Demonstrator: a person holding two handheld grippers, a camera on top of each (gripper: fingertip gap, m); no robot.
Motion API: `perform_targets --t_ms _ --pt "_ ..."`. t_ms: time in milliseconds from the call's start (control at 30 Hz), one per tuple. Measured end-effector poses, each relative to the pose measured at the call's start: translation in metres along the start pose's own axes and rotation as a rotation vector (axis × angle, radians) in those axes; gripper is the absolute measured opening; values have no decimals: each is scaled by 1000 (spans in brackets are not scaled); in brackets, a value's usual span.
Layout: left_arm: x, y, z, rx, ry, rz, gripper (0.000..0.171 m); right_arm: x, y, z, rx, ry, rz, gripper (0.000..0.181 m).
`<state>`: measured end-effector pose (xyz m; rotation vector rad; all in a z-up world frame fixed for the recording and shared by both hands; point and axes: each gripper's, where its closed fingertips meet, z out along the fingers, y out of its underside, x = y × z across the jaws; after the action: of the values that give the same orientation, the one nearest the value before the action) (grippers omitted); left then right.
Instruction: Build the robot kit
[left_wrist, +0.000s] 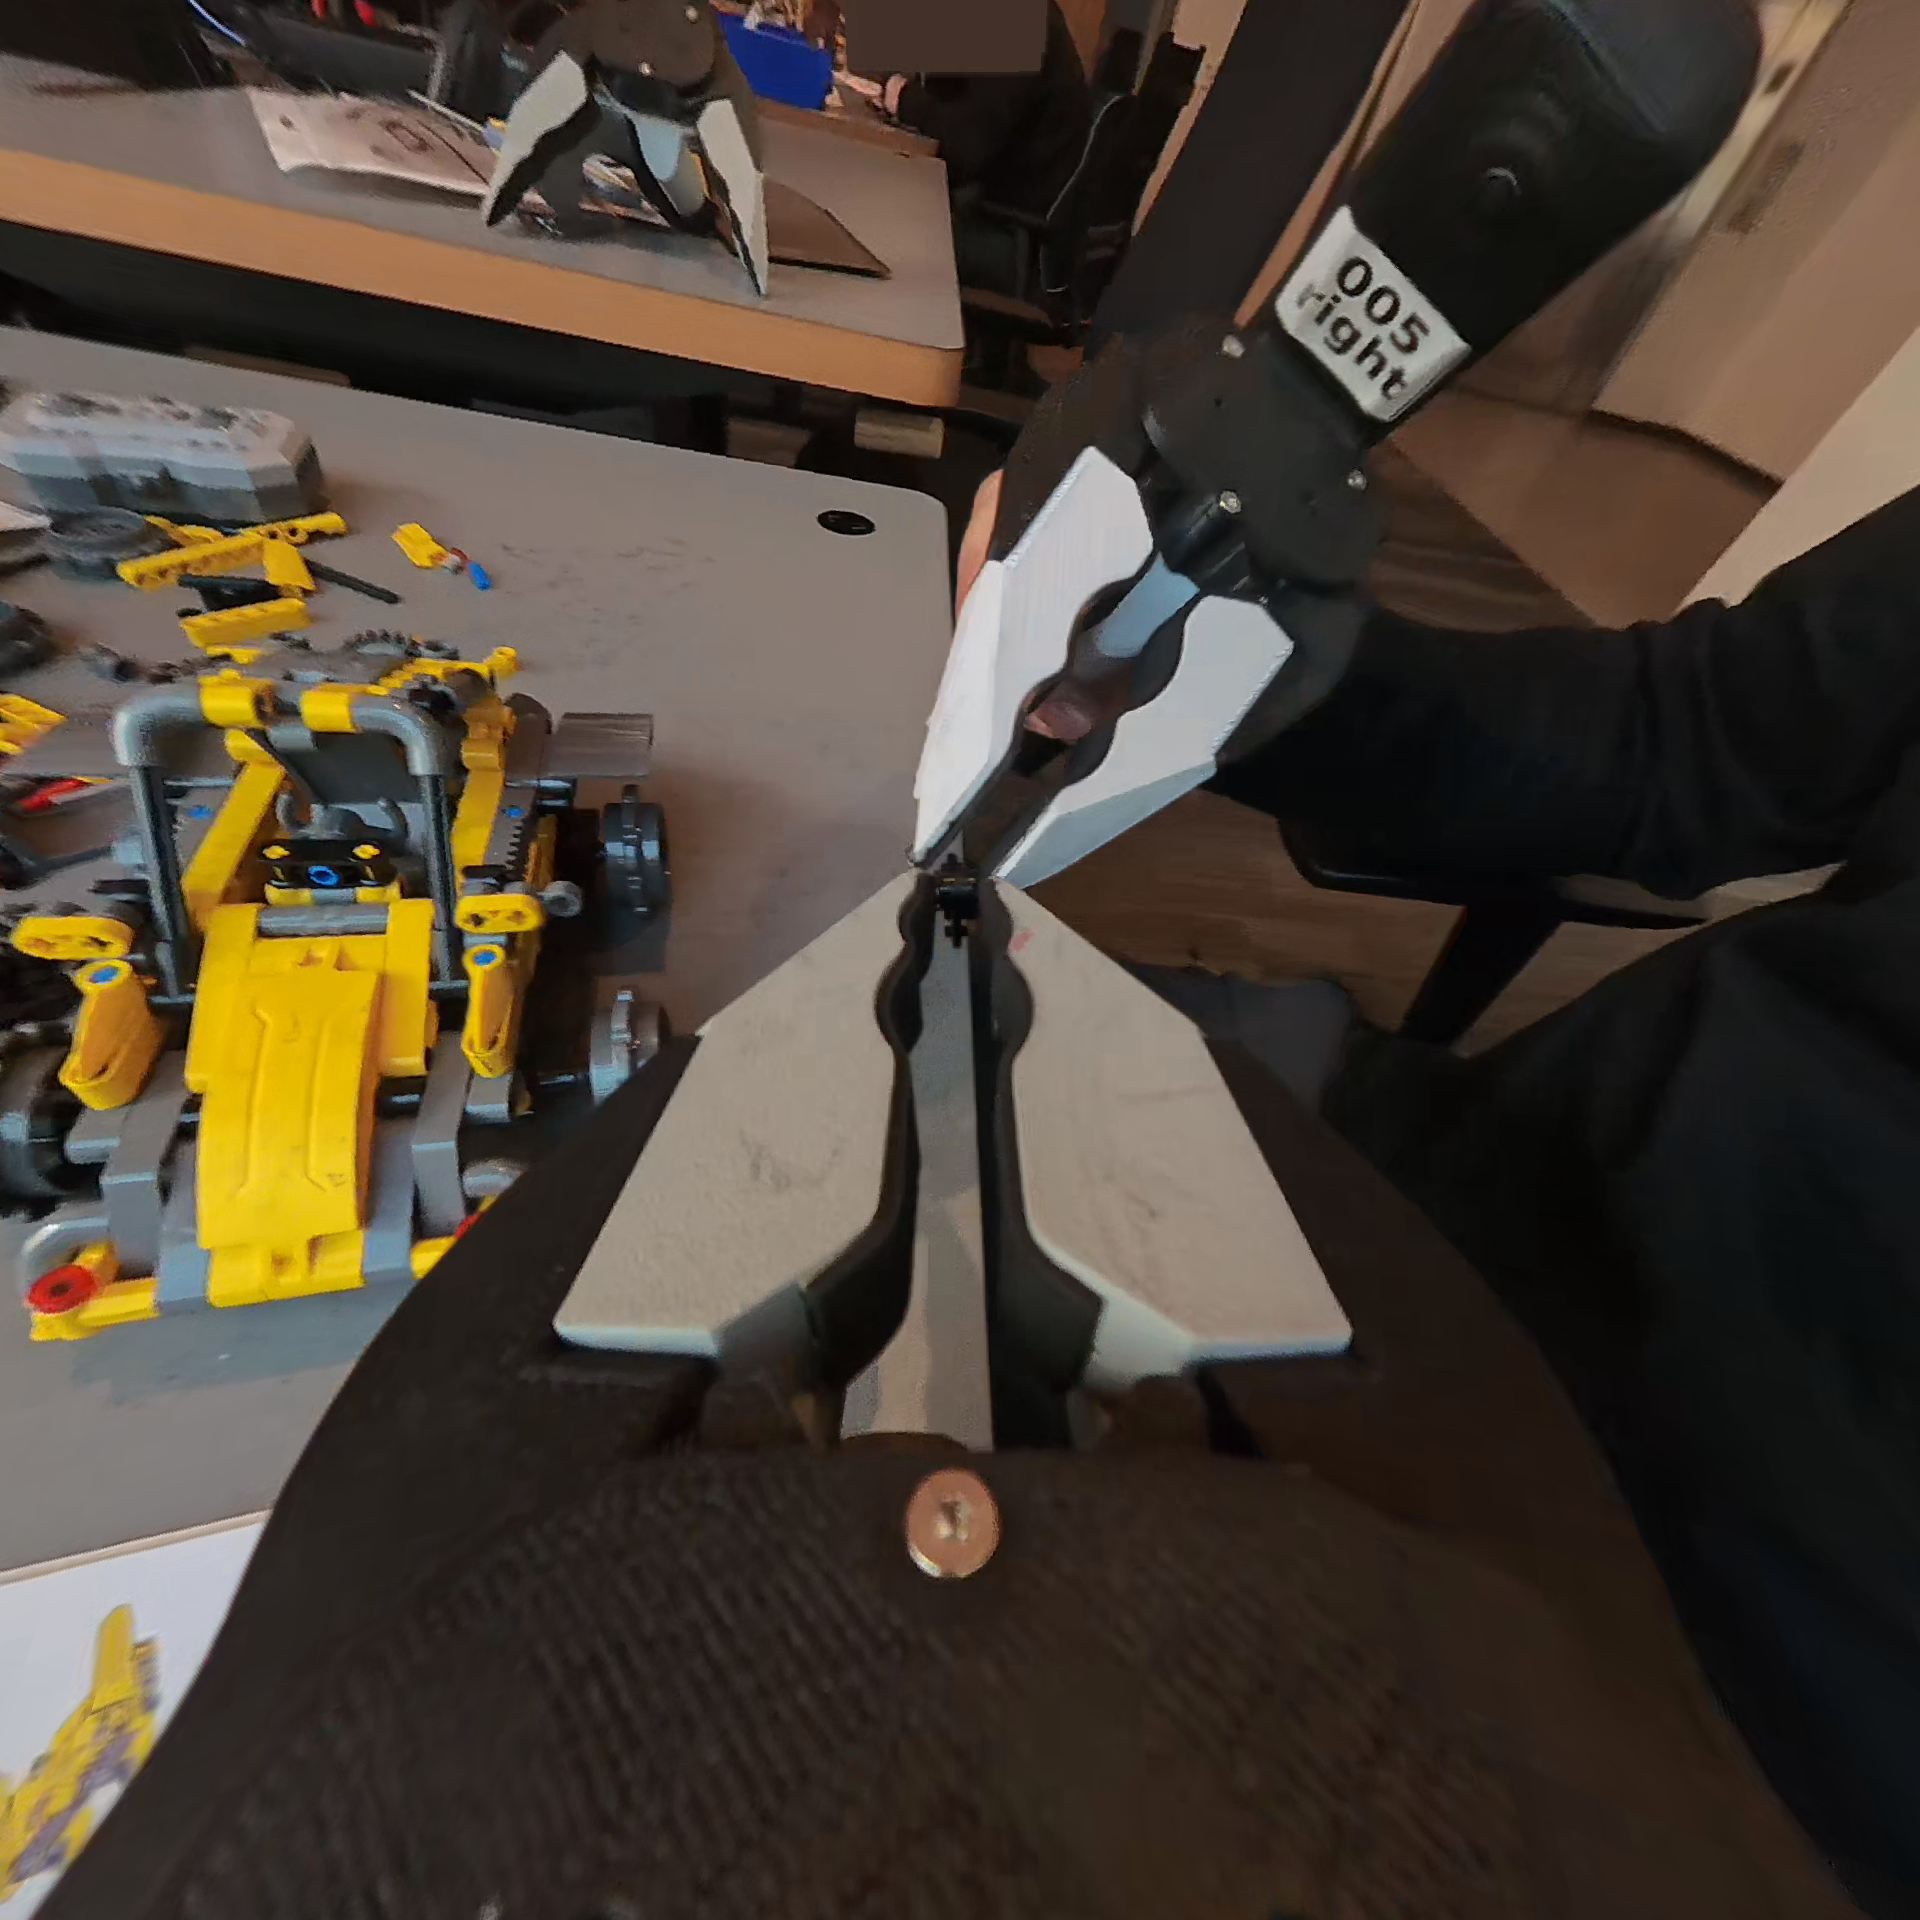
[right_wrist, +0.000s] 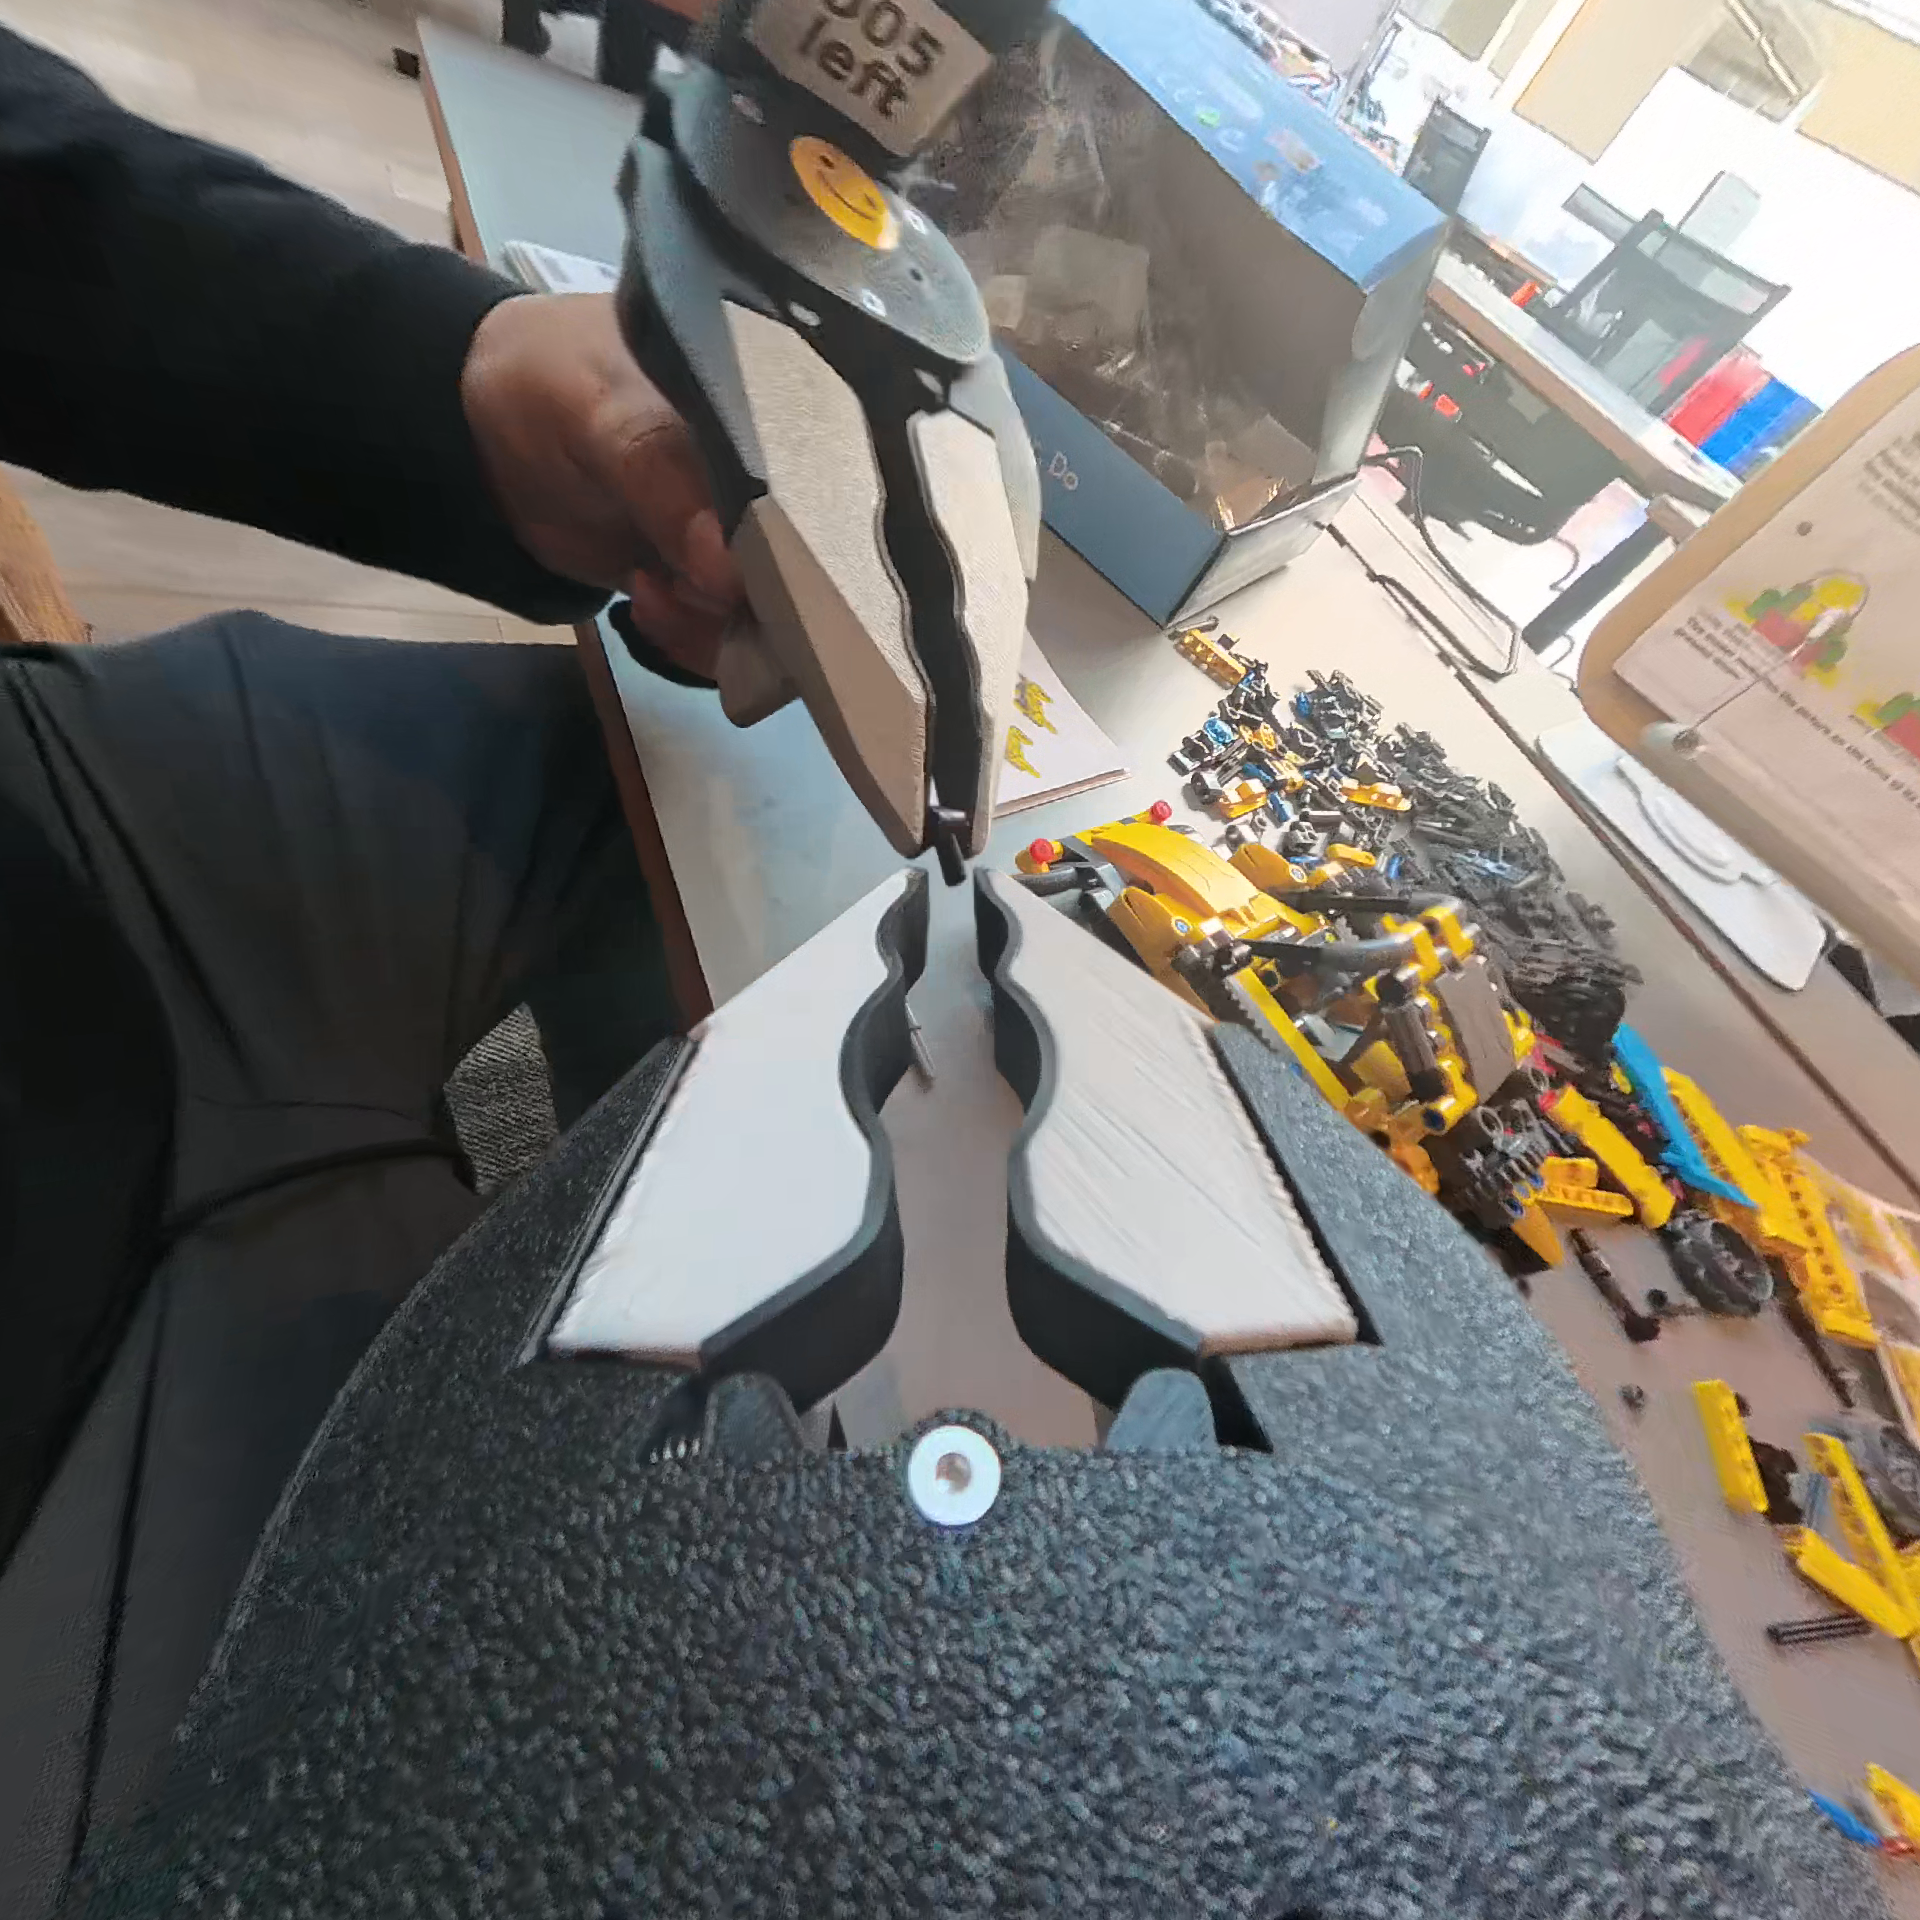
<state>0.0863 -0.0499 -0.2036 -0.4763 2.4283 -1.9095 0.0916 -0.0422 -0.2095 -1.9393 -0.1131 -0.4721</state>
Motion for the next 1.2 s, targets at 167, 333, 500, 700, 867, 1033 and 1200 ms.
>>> perform_targets --t_ms 167,333,500,700,867,1033,1200 --pt "-9 -7 -3 36 -147 162 4 8 8 -4 10 -7 109 11" --pt "-12 -20 -10 65 -379 483 4 14 3 -7 91 -74 359 14" --pt "-6 -27 -11 59 -589 782 3 10 -21 -9 238 -208 602 6" --pt "5 -33 -10 125 -597 837 4 8 -35 -14 335 -353 793 15" --pt "10 -33 -9 144 -588 851 4 5 -40 -15 370 -419 868 6" --pt "6 -29 -7 130 -599 845 4 7 -35 -13 366 -410 914 4" --pt "2 -24 -4 108 -603 838 4 9 -28 -11 335 -382 910 3"
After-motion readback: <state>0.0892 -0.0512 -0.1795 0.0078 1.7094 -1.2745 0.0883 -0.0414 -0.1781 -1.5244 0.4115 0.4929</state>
